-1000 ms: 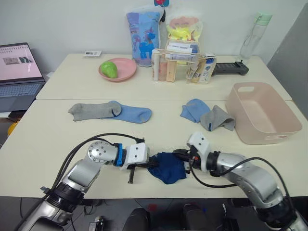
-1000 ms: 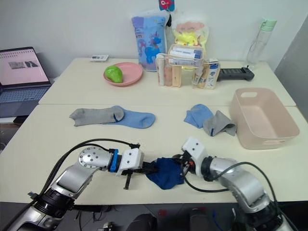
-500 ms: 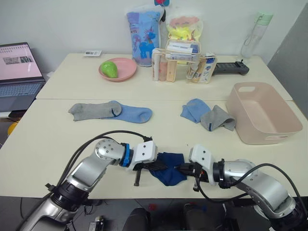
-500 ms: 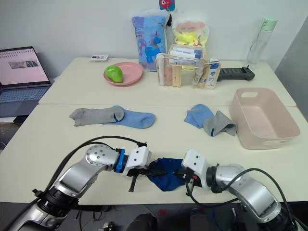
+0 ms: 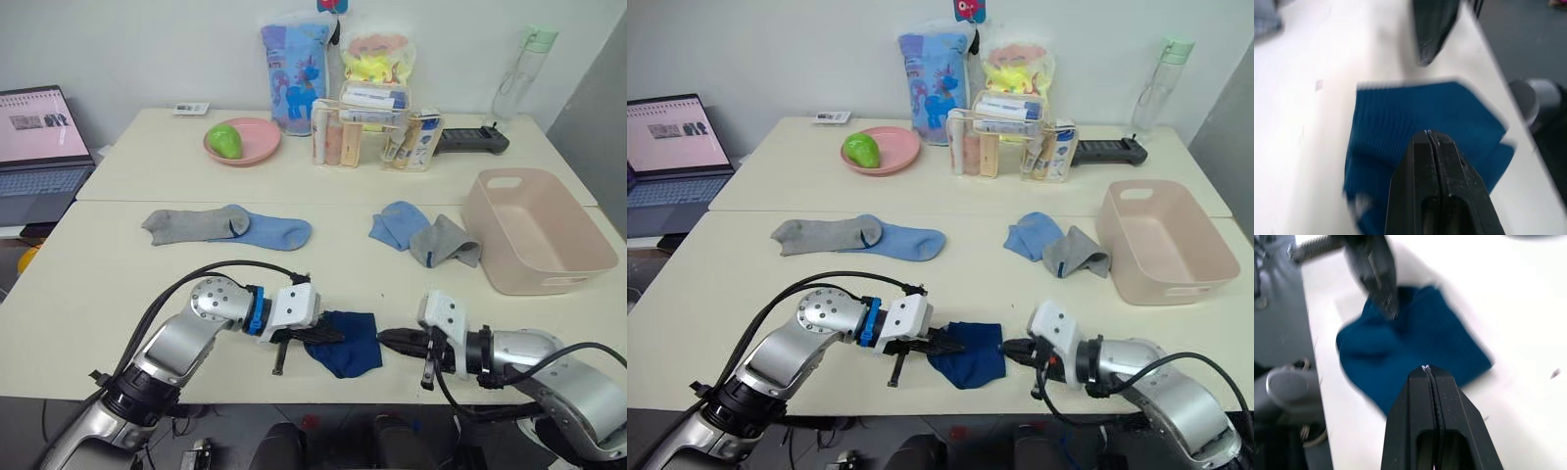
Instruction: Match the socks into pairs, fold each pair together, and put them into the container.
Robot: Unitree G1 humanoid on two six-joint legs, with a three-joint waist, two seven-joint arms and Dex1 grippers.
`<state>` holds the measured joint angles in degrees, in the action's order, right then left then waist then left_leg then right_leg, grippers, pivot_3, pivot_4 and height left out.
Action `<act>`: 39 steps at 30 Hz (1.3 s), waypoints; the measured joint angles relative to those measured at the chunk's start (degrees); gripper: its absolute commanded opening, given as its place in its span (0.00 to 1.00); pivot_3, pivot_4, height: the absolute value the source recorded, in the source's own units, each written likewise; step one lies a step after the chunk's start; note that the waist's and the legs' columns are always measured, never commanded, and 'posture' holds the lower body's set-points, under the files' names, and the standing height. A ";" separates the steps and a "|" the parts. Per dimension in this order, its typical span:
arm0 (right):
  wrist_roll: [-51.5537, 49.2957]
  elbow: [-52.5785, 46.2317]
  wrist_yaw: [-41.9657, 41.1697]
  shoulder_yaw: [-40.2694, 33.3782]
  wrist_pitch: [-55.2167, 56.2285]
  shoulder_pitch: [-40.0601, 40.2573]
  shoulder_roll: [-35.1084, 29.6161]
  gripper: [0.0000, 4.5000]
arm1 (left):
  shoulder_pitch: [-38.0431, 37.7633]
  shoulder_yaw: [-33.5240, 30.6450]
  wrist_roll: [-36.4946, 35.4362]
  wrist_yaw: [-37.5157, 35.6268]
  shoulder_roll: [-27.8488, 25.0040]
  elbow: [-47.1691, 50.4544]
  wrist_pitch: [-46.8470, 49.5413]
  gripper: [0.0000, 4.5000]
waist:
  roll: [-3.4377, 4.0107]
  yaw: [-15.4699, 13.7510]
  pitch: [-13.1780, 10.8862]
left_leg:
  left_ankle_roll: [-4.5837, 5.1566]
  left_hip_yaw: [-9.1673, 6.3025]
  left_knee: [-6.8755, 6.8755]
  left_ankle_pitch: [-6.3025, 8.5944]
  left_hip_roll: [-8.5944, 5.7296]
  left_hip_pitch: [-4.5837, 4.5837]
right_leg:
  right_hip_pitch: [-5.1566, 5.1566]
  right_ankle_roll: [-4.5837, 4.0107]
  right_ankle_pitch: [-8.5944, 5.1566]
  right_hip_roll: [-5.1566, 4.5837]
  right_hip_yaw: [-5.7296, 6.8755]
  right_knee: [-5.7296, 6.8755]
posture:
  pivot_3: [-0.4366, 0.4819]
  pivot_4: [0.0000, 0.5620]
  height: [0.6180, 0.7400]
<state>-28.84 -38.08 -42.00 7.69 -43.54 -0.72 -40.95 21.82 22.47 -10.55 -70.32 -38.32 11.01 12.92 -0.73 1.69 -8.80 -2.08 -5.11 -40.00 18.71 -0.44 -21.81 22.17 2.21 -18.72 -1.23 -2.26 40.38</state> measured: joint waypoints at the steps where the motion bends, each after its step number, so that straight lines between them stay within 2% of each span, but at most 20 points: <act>1: -0.78 0.16 0.50 -0.25 -1.51 0.02 0.19 0.09 | 0.05 0.77 1.79 0.35 0.03 -1.67 -0.95 0.00 | 0.00 0.01 0.00 | 0.00 0.00 0.00 0.00 0.00 0.00 | 0.01 0.00 0.00 0.00 0.00 0.00 | 0.48 0.27 0.69; 2: -1.62 0.34 1.08 -0.77 -2.80 0.00 0.73 0.12 | 0.05 1.45 3.15 0.63 0.02 -3.14 -1.60 0.00 | 0.00 0.08 0.00 | 0.00 0.00 0.00 0.00 0.01 0.00 | 0.01 0.00 0.00 0.01 -0.01 0.00 | 0.48 0.27 0.69; 4: -4.10 1.22 2.73 -2.50 -6.55 -0.66 2.41 0.25 | 0.07 2.08 4.70 0.88 0.11 -5.27 -4.51 0.00 | -0.01 0.10 0.00 | 0.00 -0.01 0.00 0.00 0.02 0.00 | 0.01 0.00 0.00 0.01 0.00 0.01 | 0.48 0.27 0.69; 9: -11.00 2.03 6.80 -6.77 -16.08 -3.55 5.53 0.65 | -0.36 1.88 5.24 0.92 -0.23 -7.13 -8.36 0.00 | 0.01 0.13 0.02 | 0.00 -0.02 0.01 0.00 0.04 0.03 | 0.00 0.00 0.00 0.00 -0.02 0.02 | 0.48 0.27 0.69; 13: -14.13 2.44 11.64 -6.89 -25.56 -5.76 7.44 0.97 | -1.78 0.99 5.12 0.95 -1.11 -6.33 -8.75 0.00 | 0.03 0.24 0.03 | 0.00 -0.01 0.03 0.00 0.05 0.05 | 0.01 0.00 0.00 0.00 -0.04 0.04 | 0.48 0.27 0.69; 14: -14.57 2.85 12.75 -6.87 -27.76 -6.32 8.22 1.00 | -2.22 0.61 5.08 0.97 -1.53 -5.96 -8.74 0.00 | 0.03 0.26 0.03 | 0.01 -0.01 0.03 0.00 0.06 0.05 | 0.01 0.00 0.00 0.01 -0.03 0.04 | 0.48 0.27 0.69; 21: -18.12 7.49 18.08 -7.76 -37.12 -10.48 20.15 1.00 | -3.73 -0.73 5.04 1.22 -2.23 -4.98 -8.38 0.00 | 0.06 0.48 0.11 | 0.01 0.00 0.09 0.01 0.08 0.12 | 0.01 0.00 0.00 0.06 -0.06 0.07 | 0.48 0.27 0.69; 25: -18.17 10.00 19.60 -6.17 -38.27 -12.53 24.78 1.00 | -3.72 -0.95 5.09 1.25 -2.23 -5.22 -8.38 0.00 | 0.06 0.76 0.14 | 0.01 0.00 0.10 0.01 0.08 0.16 | 0.01 0.00 0.00 0.06 -0.05 0.10 | 0.48 0.27 0.69; 28: -17.72 12.06 19.53 -5.03 -37.76 -14.34 25.79 1.00 | -3.69 -1.03 5.08 1.25 -2.23 -5.40 -8.48 0.00 | 0.07 0.90 0.13 | 0.01 0.00 0.11 0.00 0.07 0.18 | 0.02 0.00 0.00 0.07 -0.03 0.12 | 0.48 0.27 0.69; 31: -17.77 13.74 19.14 -5.25 -37.63 -15.29 25.73 0.86 | -3.70 -1.17 5.08 1.20 -2.23 -5.67 -8.85 0.00 | 0.08 0.90 0.13 | 0.01 -0.01 0.11 0.00 0.07 0.17 | 0.02 0.00 0.00 0.06 -0.03 0.12 | 0.48 0.27 0.69; 39: -19.10 13.94 18.66 -6.58 -38.03 -15.02 26.05 0.26 | -3.86 -1.98 4.40 1.15 -2.02 -6.88 -9.55 0.00 | 0.10 0.92 0.12 | 0.01 -0.01 0.11 0.00 0.07 0.15 | 0.05 0.00 0.00 0.06 -0.05 0.13 | 0.48 0.27 0.69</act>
<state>-47.94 -24.15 -23.34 1.11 -81.57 -15.75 -14.90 17.96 20.48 -6.15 -69.17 -40.33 4.13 3.38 -0.63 2.61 -8.69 -2.07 -5.12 -39.89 18.71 -0.37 -21.66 22.22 2.21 -18.72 -1.17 -2.31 40.52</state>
